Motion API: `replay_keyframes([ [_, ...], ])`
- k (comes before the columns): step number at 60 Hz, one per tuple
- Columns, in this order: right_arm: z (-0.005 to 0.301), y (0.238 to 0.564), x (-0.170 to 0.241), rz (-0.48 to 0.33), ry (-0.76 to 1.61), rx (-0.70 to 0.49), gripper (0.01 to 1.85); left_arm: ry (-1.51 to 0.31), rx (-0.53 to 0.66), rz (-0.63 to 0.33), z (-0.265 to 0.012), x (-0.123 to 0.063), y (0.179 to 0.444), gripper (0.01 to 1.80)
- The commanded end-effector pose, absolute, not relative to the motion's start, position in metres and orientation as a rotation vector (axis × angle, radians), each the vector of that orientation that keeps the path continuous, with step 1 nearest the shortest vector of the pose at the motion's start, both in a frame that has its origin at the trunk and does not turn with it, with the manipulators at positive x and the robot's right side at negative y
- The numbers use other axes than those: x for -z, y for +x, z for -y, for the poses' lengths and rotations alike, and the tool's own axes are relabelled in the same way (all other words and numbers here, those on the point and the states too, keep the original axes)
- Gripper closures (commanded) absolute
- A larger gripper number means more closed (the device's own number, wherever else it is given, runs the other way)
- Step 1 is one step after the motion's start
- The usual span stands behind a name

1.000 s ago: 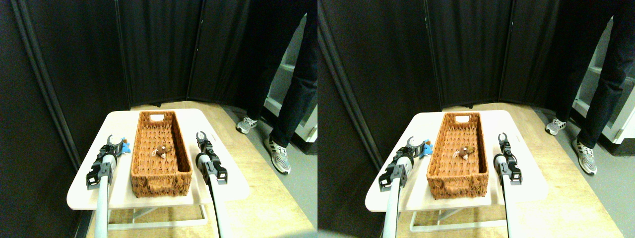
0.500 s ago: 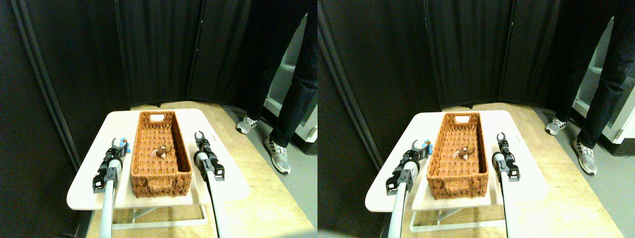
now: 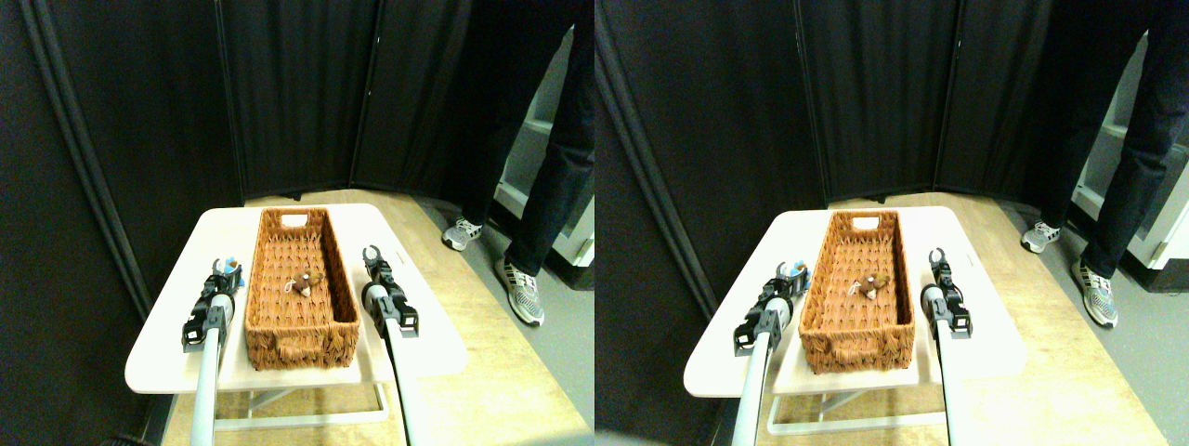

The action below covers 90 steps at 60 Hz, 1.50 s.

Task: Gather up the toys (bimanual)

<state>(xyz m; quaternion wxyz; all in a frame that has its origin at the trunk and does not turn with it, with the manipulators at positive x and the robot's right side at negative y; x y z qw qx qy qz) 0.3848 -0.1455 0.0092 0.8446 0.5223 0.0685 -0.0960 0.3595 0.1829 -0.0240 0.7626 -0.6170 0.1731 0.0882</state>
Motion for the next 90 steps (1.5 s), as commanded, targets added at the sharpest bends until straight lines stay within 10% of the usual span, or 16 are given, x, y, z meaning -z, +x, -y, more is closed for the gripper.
replay_keyframes([
  [1, 0.143, 0.387, -0.013, -0.124, 1.1, 0.189, 1.85, -1.316, -0.151, -0.398, -0.181, 0.021, 0.366, 1.38],
  [63, 0.133, 0.378, -0.014, -0.12, 1.15, 0.16, 1.85, -1.316, -0.279, -0.444, -0.181, 0.069, 0.384, 1.2],
  [75, 0.133, 0.376, -0.015, -0.11, 1.153, 0.16, 1.85, -1.346, -0.268, -0.397, -0.177, 0.07, 0.385, 1.8],
  [90, 0.135, 0.375, -0.015, -0.097, 1.169, 0.164, 1.85, -1.328, -0.286, -0.368, -0.179, 0.066, 0.382, 1.8],
])
